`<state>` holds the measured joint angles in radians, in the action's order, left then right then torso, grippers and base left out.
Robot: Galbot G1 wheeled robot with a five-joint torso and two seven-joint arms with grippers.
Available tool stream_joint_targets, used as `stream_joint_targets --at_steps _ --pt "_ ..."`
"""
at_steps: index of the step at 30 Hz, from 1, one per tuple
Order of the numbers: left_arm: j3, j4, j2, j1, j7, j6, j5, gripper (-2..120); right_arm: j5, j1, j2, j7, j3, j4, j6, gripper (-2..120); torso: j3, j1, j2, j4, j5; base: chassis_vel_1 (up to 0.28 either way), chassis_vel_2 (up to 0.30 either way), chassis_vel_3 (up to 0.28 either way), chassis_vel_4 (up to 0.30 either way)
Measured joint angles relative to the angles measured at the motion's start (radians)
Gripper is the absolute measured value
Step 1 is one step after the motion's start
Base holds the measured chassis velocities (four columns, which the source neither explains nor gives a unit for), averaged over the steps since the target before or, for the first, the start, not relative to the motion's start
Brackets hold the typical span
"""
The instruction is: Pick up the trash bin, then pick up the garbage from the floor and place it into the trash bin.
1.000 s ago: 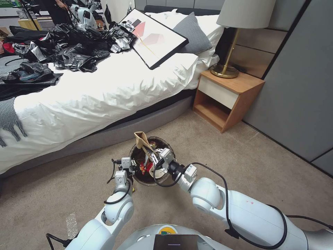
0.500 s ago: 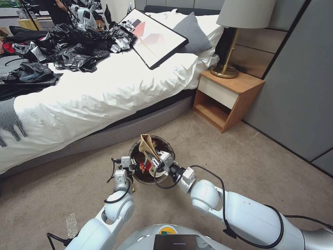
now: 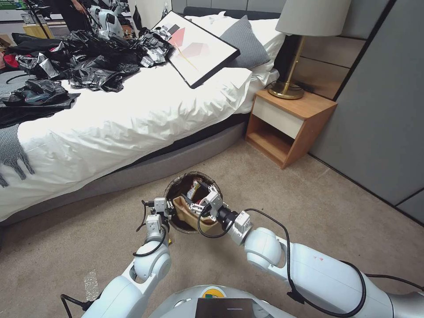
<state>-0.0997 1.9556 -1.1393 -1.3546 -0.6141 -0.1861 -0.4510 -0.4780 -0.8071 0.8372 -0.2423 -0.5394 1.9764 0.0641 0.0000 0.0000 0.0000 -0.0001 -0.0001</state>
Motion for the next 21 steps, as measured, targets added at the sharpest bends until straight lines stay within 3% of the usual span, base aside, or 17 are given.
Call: stream_joint_targets --at_steps 2,5,10,14,16,18,19,21 --pt "0.000 -0.003 -0.001 0.004 -0.001 0.000 -0.002 2 0.000 -0.002 -0.004 -0.004 0.007 0.009 -0.005 92 0.000 0.000 0.000 0.0000 0.0000 0.000 0.000 0.000 0.000" --pt "0.000 -0.006 -0.002 0.007 -0.001 0.000 -0.003 2 -0.001 -0.004 -0.008 -0.007 0.017 0.020 -0.007 98 0.000 0.000 0.000 0.0000 0.0000 0.000 0.000 0.000 0.000" --pt "-0.001 -0.010 -0.003 0.011 -0.002 0.000 -0.005 2 0.000 -0.014 -0.006 -0.017 0.044 0.039 -0.006 100 0.000 0.000 0.000 0.0001 0.0000 0.000 0.000 0.000 0.000" --pt "-0.011 -0.012 -0.007 0.007 -0.002 0.003 -0.006 2 -0.004 -0.087 0.016 -0.101 0.223 0.097 -0.014 100 0.000 0.000 0.000 0.0000 0.0001 0.000 0.000 0.000 0.000" --pt "-0.013 -0.012 -0.008 0.005 -0.002 0.003 -0.006 2 -0.004 -0.098 0.018 -0.117 0.248 0.100 -0.018 100 0.000 0.000 0.000 0.0001 0.0002 0.000 0.000 0.000 0.000" --pt "-0.021 -0.011 -0.009 -0.002 -0.003 0.005 -0.006 2 0.002 -0.182 0.037 -0.180 0.417 0.110 -0.048 100 0.000 0.000 0.000 0.0001 0.0001 0.000 0.000 0.000 0.000" --pt "-0.021 -0.011 -0.009 -0.002 -0.003 0.005 -0.006 2 0.002 -0.182 0.037 -0.180 0.417 0.110 -0.048 100 0.000 0.000 0.000 0.0001 0.0001 0.000 0.000 0.000 0.000" --pt "-0.027 -0.010 -0.010 -0.008 -0.004 0.008 -0.003 2 0.017 -0.246 0.058 -0.210 0.529 0.095 -0.059 100 0.000 0.000 0.000 -0.0002 0.0001 0.000 0.000 0.000 0.000"
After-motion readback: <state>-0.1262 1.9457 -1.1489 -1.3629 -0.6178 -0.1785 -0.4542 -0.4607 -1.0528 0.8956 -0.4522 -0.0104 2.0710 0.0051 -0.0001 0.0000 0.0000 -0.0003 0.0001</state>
